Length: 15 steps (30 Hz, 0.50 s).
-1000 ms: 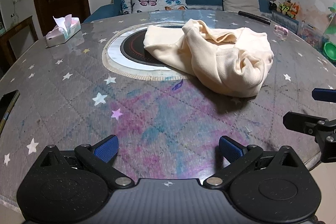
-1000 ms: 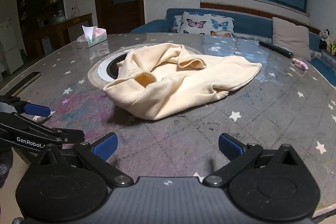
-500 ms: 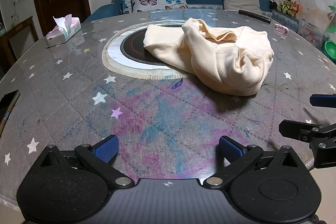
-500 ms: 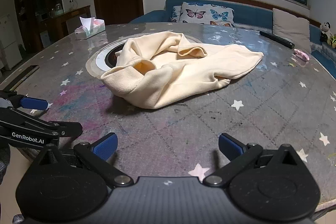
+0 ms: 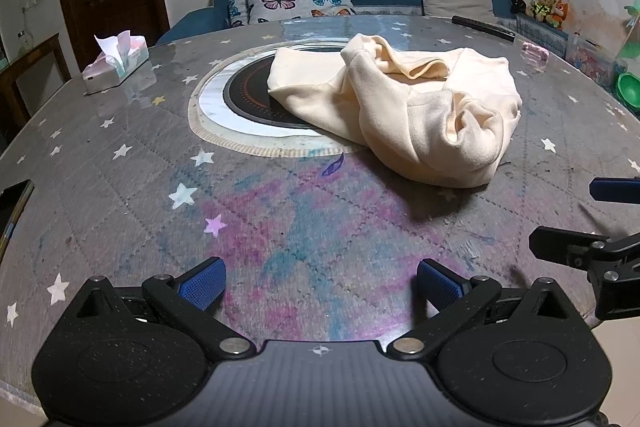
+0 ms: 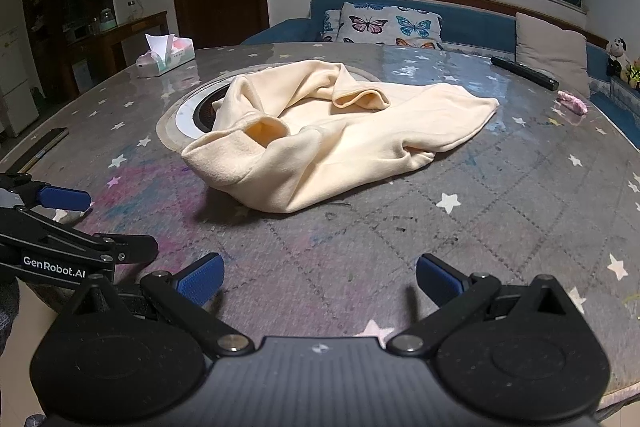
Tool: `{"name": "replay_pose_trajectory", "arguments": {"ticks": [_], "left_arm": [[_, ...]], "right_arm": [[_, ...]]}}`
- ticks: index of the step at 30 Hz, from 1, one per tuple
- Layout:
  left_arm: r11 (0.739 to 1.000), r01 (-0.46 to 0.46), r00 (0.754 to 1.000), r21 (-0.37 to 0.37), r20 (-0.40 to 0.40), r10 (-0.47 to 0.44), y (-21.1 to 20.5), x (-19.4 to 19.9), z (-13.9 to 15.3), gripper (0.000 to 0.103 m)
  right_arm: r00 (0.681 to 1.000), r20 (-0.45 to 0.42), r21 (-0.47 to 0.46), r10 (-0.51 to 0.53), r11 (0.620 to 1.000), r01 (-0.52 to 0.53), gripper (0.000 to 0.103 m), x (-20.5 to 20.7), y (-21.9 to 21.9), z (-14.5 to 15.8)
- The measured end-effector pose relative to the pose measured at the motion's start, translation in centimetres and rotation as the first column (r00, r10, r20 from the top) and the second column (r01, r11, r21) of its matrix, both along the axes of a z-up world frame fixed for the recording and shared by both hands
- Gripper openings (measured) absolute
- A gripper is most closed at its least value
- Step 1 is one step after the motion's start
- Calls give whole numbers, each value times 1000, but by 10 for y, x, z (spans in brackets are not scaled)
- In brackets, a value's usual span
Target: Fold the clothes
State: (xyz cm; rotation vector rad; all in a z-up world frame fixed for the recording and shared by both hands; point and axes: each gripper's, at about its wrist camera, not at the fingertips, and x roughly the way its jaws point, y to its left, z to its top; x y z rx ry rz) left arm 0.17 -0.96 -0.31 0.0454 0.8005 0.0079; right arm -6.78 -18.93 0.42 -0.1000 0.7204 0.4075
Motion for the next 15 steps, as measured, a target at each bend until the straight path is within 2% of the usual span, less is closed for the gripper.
{"name": "replay_pose_trajectory", "arguments": {"ticks": [15], "left_arm": [[1000, 5, 1000, -7, -7, -5, 0, 10, 1, 103]], "right_arm": [[1000, -9, -2, -3, 1000, 3, 103, 9, 2, 0]]}}
